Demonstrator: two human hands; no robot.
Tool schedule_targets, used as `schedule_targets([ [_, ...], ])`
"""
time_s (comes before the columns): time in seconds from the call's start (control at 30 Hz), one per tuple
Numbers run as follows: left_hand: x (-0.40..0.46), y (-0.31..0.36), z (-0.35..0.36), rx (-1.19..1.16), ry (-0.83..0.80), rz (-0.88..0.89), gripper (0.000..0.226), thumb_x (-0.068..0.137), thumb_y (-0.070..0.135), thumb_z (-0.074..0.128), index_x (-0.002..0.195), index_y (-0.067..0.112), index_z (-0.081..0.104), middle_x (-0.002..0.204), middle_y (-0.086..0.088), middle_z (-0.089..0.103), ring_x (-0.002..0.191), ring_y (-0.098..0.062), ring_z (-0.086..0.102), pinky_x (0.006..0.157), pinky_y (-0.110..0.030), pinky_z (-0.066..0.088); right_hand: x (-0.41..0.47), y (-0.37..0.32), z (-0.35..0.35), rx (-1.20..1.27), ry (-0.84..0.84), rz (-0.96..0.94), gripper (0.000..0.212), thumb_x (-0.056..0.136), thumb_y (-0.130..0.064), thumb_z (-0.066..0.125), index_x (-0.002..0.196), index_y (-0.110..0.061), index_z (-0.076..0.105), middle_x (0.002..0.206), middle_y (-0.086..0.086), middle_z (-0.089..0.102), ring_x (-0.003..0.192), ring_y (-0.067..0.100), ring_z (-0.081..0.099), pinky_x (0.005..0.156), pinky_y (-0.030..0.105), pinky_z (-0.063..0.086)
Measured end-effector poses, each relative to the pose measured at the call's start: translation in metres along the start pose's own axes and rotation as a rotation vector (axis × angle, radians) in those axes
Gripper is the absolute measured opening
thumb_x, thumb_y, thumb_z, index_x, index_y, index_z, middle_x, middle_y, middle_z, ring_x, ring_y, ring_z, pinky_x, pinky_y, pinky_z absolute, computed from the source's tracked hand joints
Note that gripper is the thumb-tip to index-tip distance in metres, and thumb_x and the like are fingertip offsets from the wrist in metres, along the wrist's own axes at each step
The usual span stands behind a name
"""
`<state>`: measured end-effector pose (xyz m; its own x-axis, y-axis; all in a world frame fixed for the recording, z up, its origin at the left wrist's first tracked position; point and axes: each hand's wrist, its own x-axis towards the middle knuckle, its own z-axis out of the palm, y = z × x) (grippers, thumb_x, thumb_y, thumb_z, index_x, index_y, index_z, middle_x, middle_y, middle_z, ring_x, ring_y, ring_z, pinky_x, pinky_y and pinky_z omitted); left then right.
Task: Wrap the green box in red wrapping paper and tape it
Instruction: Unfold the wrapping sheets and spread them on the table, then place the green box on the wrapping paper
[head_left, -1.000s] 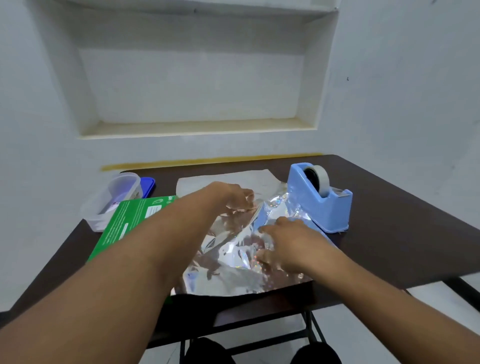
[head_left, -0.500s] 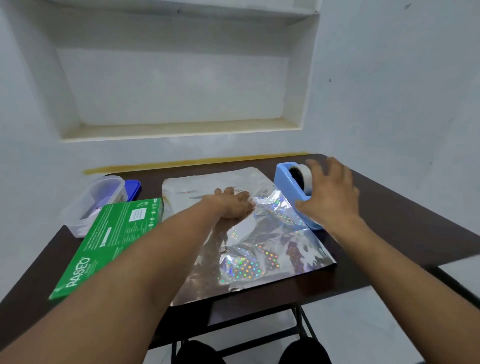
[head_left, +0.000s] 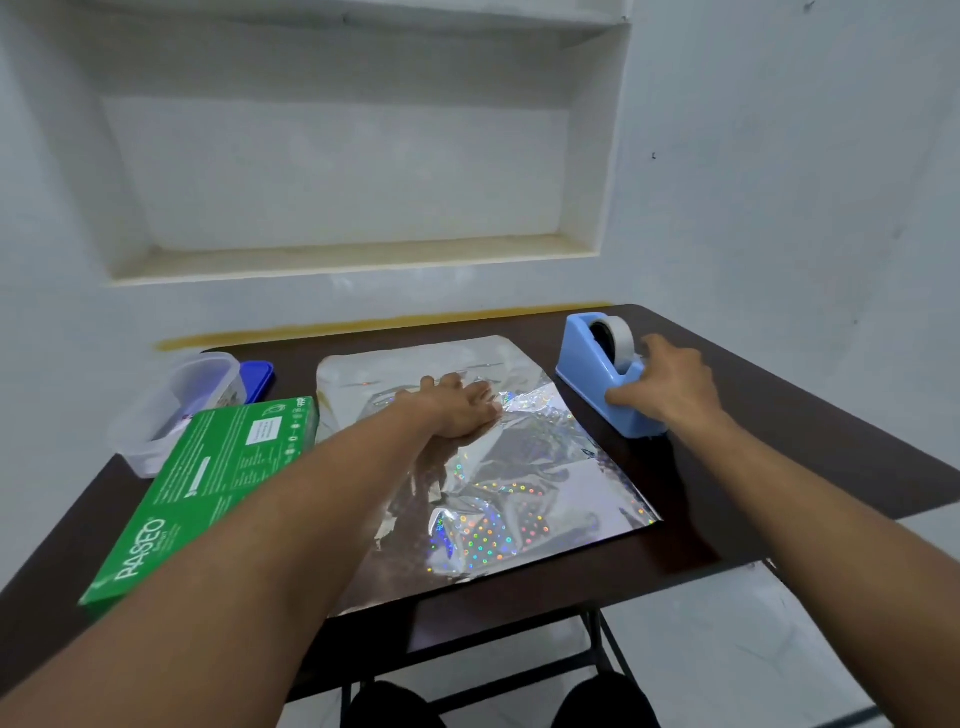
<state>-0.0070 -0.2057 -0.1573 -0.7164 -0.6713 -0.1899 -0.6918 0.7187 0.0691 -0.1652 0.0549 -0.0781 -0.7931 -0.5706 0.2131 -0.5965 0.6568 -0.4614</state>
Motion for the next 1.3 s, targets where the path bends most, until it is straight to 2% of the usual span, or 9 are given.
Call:
schedule_targets([
  [0.13,-0.031,0.012,-0.013,-0.005,0.025,0.007,0.095,0.071,0.096,0.003,0.157,0.055,0.007,0.173,0.002,0.007,0.157,-0.032,0.004,0.121,-0.063,0.014,0.003,-0.001,-0.003,-0.035,-0.034,-0.018,0.094,0.071,-0.042,0.086,0.147,-0.016,0.038,0.129,0.015,0.059,0.118,0.038,0.058,0.077,0.039,0.048],
  [0.27,-0.044,0.014,-0.025,-0.057,0.042,-0.035,0.065,0.098,0.076,0.019,0.158,0.053,0.014,0.172,0.007,0.007,0.156,-0.034,0.007,0.12,-0.064,0.015,-0.02,-0.026,0.011,0.05,0.23,-0.367,0.056,0.082,-0.031,0.072,0.134,-0.018,0.055,0.129,0.004,0.061,0.117,0.03,0.058,0.085,0.04,0.051],
  [0.43,-0.051,-0.008,-0.035,-0.061,0.02,-0.129,0.071,0.095,0.073,0.014,0.16,0.046,0.021,0.172,0.001,0.01,0.155,-0.038,0.013,0.123,-0.06,0.015,-0.05,-0.073,0.063,0.105,-0.243,-0.602,0.057,0.099,-0.047,0.059,0.149,-0.024,0.048,0.158,0.001,0.044,0.147,0.02,0.037,0.118,0.039,0.032],
  [0.53,-0.065,-0.023,-0.041,-0.153,-0.027,-0.115,0.059,0.107,0.051,0.033,0.163,0.035,0.023,0.17,-0.008,0.019,0.152,-0.033,0.029,0.124,-0.044,0.024,-0.048,-0.079,0.088,-0.175,-0.484,-0.498,0.077,0.095,-0.074,0.038,0.16,-0.036,0.024,0.171,-0.007,0.011,0.158,0.024,0.007,0.123,0.059,0.013],
  [0.77,-0.128,-0.046,-0.089,-0.142,0.183,-0.107,0.061,0.099,0.035,0.06,0.154,0.016,0.043,0.159,-0.006,0.044,0.144,-0.027,0.043,0.114,-0.034,0.038,-0.049,-0.097,0.086,-0.257,-0.519,-0.473,0.084,0.093,-0.08,0.03,0.163,-0.036,0.015,0.173,-0.004,0.0,0.159,0.032,-0.004,0.119,0.067,0.005],
  [0.93,-0.193,-0.061,-0.112,0.051,0.17,-0.282,0.055,0.084,0.05,0.061,0.127,0.016,0.064,0.122,-0.009,0.067,0.106,-0.031,0.062,0.084,-0.033,0.051,-0.087,-0.154,0.076,0.036,-0.482,-0.714,0.061,0.098,-0.058,0.054,0.146,-0.021,0.053,0.151,0.006,0.053,0.14,0.025,0.047,0.108,0.032,0.037],
  [1.03,-0.222,-0.066,-0.112,0.131,-0.101,-0.462,0.077,0.086,0.064,0.058,0.146,0.017,0.051,0.14,-0.01,0.058,0.125,-0.031,0.058,0.101,-0.036,0.048,-0.11,-0.187,0.072,0.381,-0.58,-0.554,0.028,0.099,-0.031,0.062,0.119,-0.015,0.072,0.116,0.01,0.074,0.1,0.024,0.074,0.084,0.032,0.059],
  [1.13,-0.246,-0.062,-0.106,-0.037,-0.231,-0.53,0.075,0.1,0.059,0.05,0.157,0.012,0.034,0.157,-0.012,0.042,0.14,-0.03,0.047,0.108,-0.032,0.041,-0.122,-0.212,0.076,0.701,-0.851,-0.26,0.024,0.099,-0.012,0.056,0.116,0.001,0.067,0.111,0.017,0.071,0.082,0.029,0.076,0.085,0.038,0.063],
  [1.3,-0.257,-0.063,-0.093,-0.119,0.08,-0.607,0.095,0.073,0.074,0.07,0.143,0.013,0.049,0.141,-0.016,0.04,0.122,-0.034,0.056,0.103,-0.036,0.048,-0.13,-0.226,0.078,0.827,-0.954,-0.154,0.029,0.1,-0.009,0.054,0.124,0.005,0.062,0.092,0.018,0.07,0.081,0.032,0.072,0.09,0.04,0.062],
])
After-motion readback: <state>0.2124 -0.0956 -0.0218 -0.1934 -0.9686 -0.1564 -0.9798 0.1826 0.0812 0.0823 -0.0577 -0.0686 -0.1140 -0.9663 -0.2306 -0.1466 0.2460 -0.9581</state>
